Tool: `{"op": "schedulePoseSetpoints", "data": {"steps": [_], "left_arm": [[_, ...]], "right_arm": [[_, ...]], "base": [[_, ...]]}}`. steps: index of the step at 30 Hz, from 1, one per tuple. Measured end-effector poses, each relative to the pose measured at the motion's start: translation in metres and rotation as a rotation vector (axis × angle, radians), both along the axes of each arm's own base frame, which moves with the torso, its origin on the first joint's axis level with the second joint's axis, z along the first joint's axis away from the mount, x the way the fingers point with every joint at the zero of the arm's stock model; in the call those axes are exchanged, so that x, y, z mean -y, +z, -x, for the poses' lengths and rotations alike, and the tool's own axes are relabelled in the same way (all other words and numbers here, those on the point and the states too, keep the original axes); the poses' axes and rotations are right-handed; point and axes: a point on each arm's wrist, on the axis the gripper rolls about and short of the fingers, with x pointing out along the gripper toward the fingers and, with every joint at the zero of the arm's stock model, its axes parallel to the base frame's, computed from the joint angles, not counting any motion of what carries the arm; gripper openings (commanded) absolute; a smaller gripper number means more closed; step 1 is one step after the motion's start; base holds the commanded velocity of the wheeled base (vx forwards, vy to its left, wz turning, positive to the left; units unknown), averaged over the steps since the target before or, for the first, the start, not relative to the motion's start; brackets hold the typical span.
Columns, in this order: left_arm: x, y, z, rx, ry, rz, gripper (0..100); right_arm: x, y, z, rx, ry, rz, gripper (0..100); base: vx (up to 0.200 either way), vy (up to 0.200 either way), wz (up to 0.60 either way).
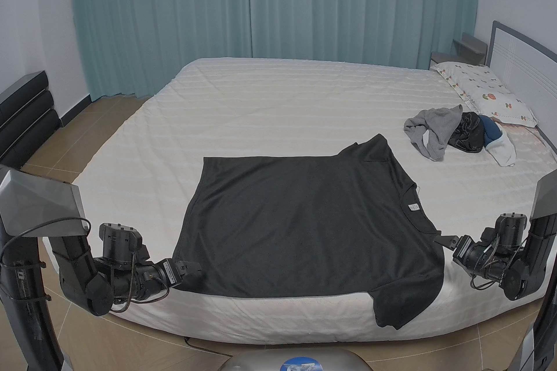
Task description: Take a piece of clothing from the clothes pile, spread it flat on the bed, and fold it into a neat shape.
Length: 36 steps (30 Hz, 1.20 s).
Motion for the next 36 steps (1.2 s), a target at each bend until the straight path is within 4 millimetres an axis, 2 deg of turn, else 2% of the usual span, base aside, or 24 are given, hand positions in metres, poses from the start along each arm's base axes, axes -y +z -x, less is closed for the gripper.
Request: {"op": "schedulePoseSetpoints", "data": {"steps": [6,7,19,26,36], "left_arm": [[-0.002,-0.003,0.0,-0.012,0.011,-0.008,100],[-0.003,-0.003,0.0,-0.013,0.014,-0.009,0],[-0.005,-0.004,-0.001,-0.016,0.022,-0.011,0],[-0.007,-0.005,0.006,-0.032,0.039,-0.031,0],[-0.015,0.009,0.011,-0.007,0.105,-0.021,0]], "right_arm": [[0.0,0.0,0.0,0.0,0.001,0.0,100],[0.0,0.0,0.0,0.0,0.001,0.0,100],[-0.001,0.0,0.0,-0.001,0.002,0.0,100],[-0.001,0.0,0.001,-0.003,0.002,0.0,100],[-0.001,0.0,0.004,-0.012,0.017,-0.009,100]], "base": [[0.0,0.0,0.0],[0.0,0.0,0.0],[0.0,0.0,0.0],[0.0,0.0,0.0],[0.0,0.0,0.0]]}}
